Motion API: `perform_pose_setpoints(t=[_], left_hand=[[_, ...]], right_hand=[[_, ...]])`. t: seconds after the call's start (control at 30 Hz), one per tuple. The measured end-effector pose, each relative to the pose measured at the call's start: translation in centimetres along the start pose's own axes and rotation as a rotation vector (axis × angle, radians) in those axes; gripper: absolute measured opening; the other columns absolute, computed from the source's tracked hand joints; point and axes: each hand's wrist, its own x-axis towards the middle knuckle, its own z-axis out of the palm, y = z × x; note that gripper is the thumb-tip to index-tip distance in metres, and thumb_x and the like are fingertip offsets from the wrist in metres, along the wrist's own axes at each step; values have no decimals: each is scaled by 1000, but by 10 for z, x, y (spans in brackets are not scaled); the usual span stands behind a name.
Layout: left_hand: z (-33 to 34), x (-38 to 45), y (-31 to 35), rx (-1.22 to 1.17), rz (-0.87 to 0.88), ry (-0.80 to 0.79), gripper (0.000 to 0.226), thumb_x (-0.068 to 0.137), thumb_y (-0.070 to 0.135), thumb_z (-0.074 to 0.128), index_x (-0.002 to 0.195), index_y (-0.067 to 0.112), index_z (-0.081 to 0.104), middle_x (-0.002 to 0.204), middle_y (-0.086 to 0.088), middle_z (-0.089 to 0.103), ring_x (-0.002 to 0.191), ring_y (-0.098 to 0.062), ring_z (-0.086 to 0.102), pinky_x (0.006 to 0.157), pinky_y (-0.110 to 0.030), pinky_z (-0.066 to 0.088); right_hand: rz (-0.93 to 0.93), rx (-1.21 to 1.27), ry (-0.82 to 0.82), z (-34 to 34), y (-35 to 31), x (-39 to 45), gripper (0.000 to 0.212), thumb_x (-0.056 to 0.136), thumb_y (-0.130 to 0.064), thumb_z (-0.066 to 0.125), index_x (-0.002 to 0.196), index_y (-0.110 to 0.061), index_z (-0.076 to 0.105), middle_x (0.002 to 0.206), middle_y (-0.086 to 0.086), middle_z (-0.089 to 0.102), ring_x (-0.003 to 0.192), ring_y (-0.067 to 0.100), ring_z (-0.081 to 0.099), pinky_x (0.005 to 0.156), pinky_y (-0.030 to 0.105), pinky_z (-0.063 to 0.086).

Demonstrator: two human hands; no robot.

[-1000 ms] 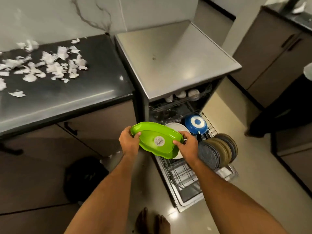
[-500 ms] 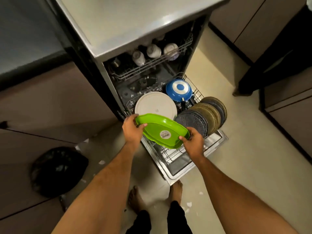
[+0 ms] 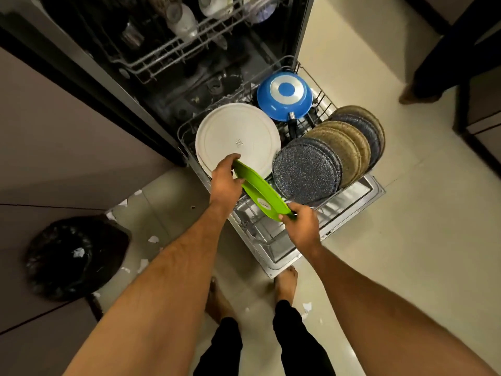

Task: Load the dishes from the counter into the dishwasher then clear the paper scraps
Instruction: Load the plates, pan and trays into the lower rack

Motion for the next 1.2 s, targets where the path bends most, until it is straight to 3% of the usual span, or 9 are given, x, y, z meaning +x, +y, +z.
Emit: perform_pose_setpoints(t=[0.1,0.2,0.3,0.4,0.47,0.6,0.73,0.97,1.2], left_hand=[[14,4,-20,26,-87,15,67,74,-20,60,134,7,57,125,-13,62,111,-28,62,97,-45,54],[20,2,-35,77,-165,41,64,81,-17,49,141,4,53,131,-21,59,117,-34,59,104,-42,49],[26,5,-49,101,-243,52,67,85,-15,45,148,9,47,140,-19,53,128,-35,53,112,-43,43],[29,9,-49,93,-347,31,69,89,-15,42,153,12,38,149,-15,47,134,-30,50,115,-36,38],[31,13,-51,92,-397,38,66,93,-11,37,155,13,35,151,-14,45,137,-30,47,116,-34,36],[38,17,-57,93,-462,44,61,102,-1,34,159,19,27,158,-15,36,144,-32,37,120,-36,29],[43,17,-61,67,-473,87,53,106,6,33,158,18,29,156,-18,38,143,-34,38,118,-40,31],[46,30,-59,159,-520,56,51,108,20,37,158,18,27,150,-18,46,140,-35,37,113,-37,31],[54,32,-55,211,-520,118,49,103,16,44,152,15,37,134,-21,59,127,-39,51,102,-44,47]], right_hand=[[-21,-40,-18,9,14,6,16,84,-18,78,101,-19,79,82,4,75,81,28,66,69,33,46],[-48,-47,-61,17,16,6,15,85,-13,78,99,-18,80,77,1,73,71,19,61,63,29,38],[-51,-28,-103,31,21,8,13,86,-12,77,96,-18,80,72,-2,71,65,15,60,63,31,46],[-41,-32,-159,43,23,10,14,88,-12,73,97,-19,80,67,-11,63,55,-3,49,57,21,39],[-65,-46,-194,48,22,11,17,89,-9,71,99,-19,80,68,-12,60,54,-7,47,54,12,33],[-79,-56,-234,56,20,16,19,90,-4,67,101,-16,79,71,-7,65,58,3,51,63,23,40],[-73,-123,-262,61,18,22,19,90,-1,63,99,-11,78,71,-3,56,66,12,48,69,22,33],[-23,-152,-326,70,16,29,23,96,-11,63,114,-17,76,96,2,74,76,12,58,72,25,43],[-12,-242,-367,70,9,39,27,93,-8,64,116,-18,75,102,5,74,83,16,60,73,23,41]])
